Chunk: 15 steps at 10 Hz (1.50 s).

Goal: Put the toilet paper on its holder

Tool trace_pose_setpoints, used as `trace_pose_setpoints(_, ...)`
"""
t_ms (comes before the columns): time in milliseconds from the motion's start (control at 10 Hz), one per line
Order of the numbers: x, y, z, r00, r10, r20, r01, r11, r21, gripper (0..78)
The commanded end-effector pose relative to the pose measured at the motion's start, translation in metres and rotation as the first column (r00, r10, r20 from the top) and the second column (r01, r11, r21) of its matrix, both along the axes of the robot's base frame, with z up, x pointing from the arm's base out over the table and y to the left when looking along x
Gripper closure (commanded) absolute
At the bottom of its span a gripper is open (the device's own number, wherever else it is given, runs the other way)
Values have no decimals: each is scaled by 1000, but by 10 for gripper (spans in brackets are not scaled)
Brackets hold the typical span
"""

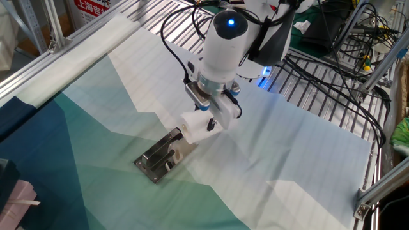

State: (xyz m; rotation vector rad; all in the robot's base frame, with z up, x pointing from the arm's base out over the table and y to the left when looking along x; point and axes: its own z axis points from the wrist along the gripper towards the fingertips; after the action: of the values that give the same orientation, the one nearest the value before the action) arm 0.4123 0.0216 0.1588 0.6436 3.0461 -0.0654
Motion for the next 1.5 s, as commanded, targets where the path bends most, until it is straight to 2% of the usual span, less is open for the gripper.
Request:
trace_pose_setpoints(100, -4, -4, 3, 1000, -6, -11, 6, 1000, -9, 763)
trace_pose_setpoints(600, 2, -20, 0, 1000, 23, -12, -22, 1000, 1, 763)
trace_pose_setpoints(1300, 9, -28, -8, 996, 88, 6, -88, 996, 11, 763)
trace_pose_setpoints(1500, 17, -33, -11, 994, 109, 11, -109, 994, 13, 763)
